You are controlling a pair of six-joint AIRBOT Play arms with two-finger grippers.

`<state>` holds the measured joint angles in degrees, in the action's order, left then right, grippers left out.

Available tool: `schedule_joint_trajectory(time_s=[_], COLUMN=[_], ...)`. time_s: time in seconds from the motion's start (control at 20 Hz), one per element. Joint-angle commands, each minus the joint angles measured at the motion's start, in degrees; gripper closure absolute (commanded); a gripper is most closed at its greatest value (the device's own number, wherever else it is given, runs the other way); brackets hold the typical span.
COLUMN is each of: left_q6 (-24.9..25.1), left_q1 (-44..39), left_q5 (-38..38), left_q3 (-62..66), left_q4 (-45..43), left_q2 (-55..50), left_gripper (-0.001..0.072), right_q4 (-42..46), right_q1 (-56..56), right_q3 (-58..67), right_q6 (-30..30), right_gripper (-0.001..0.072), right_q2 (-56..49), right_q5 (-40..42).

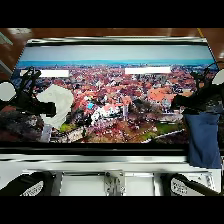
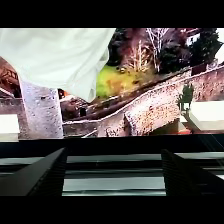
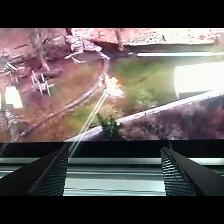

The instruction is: Fold the shirts.

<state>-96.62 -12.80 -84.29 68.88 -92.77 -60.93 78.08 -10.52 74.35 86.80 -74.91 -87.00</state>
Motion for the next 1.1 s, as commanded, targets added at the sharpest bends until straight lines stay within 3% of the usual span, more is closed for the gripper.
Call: schedule_joint_trajectory(time_s=[0.0, 0.05, 0.1, 0.3, 0.4, 0.55, 0.7, 0.95, 1.05], left_q6=[10.9, 14.6, 15.1, 15.1, 14.6, 7.2, -1.3, -2.2, -6.1], left_q1=[0.0, 0.0, 0.0, 0.0, 0.0, 0.0, 1.9, 12.0, 14.9], left_q5=[0.8, 1.0, 1.3, 1.3, 5.4, 8.0, 14.3, 14.8, 14.6], left_q3=[0.0, 0.0, 0.0, 0.0, -0.3, -0.3, 0.0, 6.7, 10.0], left_q4=[-1.4, -1.3, -1.3, -1.3, -0.3, 3.7, -0.3, -0.9, -0.3], left_q2=[0.0, 0.0, 0.0, 0.0, 0.0, -0.2, -3.4, -19.8, -26.7], left_gripper=[0.0, 0.0, 0.0, -0.0001, 0.0, 0.0004, -0.0004, -0.0013, -0.0013], right_q4=[0.0, 0.0, 0.0, -0.1, -0.3, 0.1, 0.2, 0.2, 0.2], right_q1=[0.0, 0.0, 0.0, 0.0, 0.0, 0.0, 0.0, 0.0, 0.0], right_q3=[0.0, 0.0, 0.0, 0.0, 0.0, 0.0, 0.0, -0.1, -0.1], right_q6=[0.0, 0.0, 0.0, 0.0, 0.0, 0.0, -0.5, -0.4, -0.4], right_gripper=[0.0039, 0.0039, 0.0039, 0.0039, 0.0039, 0.0039, 0.0039, 0.0039, 0.0039], right_q2=[0.0, 0.0, 0.0, 0.0, 0.0, 0.0, 0.0, 0.0, 0.0], right_q5=[0.0, 0.0, 0.0, 0.0, 0.1, 0.0, 0.0, 0.6, 2.0])
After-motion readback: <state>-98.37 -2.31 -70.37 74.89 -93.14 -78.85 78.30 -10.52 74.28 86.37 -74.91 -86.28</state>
